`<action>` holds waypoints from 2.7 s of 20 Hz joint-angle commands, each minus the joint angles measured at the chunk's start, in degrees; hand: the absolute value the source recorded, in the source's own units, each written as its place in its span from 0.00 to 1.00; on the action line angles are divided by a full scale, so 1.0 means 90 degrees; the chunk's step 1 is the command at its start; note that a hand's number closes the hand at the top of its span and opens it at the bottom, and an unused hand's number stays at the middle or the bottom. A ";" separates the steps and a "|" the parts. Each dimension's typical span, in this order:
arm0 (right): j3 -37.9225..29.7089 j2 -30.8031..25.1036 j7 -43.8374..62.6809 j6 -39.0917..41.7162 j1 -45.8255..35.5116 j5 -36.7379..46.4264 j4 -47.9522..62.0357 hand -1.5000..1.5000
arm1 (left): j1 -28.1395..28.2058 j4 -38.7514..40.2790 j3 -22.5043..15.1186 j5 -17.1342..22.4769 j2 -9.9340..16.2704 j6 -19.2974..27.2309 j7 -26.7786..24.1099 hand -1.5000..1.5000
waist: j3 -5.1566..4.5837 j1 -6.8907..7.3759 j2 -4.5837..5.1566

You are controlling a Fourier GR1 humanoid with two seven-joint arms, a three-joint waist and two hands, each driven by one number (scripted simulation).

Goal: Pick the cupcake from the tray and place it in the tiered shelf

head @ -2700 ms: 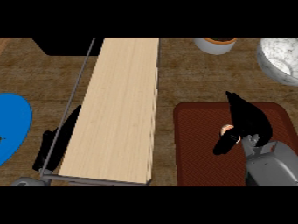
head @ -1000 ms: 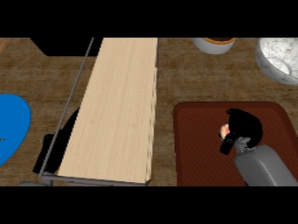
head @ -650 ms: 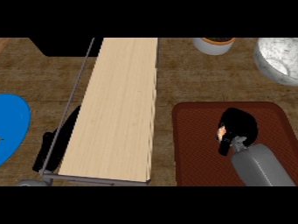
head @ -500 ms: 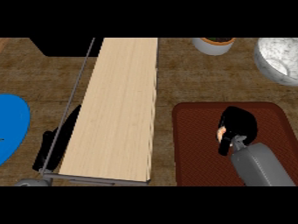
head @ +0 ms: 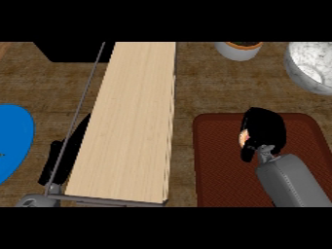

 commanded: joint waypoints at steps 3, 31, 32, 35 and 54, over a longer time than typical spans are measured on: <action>0.1213 -0.0311 -0.3134 0.0704 -0.0721 -0.0814 -0.0654 1.00 | -0.0202 -0.0025 -0.0178 -0.0036 -0.0078 -0.0129 -0.0006 0.50 | 0.0045 0.0442 0.0064; -0.1605 -0.0245 -0.6320 0.1637 -0.5633 -0.4009 0.2234 1.00 | -0.0084 -0.0361 0.0064 -0.0061 -0.0086 -0.0168 0.0408 0.50 | 0.0012 0.0104 0.0026; -0.1550 -0.0096 -0.6037 0.1763 -0.5628 -0.4085 0.1957 1.00 | 0.0348 -0.0559 -0.0168 -0.0244 -0.0258 0.0001 0.0306 0.50 | 0.0013 0.0082 0.0008; -0.1374 0.0222 -0.6319 0.1381 -0.5933 -0.3730 0.2445 1.00 | 0.0015 -0.0098 0.0080 -0.0204 -0.0102 -0.0162 0.0046 0.50 | 0.0011 0.0075 0.0027; -0.0068 0.1453 -0.6527 0.1221 -0.6248 -0.4102 0.4181 1.00 | 0.0006 -0.0184 -0.0002 -0.0313 -0.0200 -0.0254 0.0074 0.50 | 0.0006 0.0370 0.0058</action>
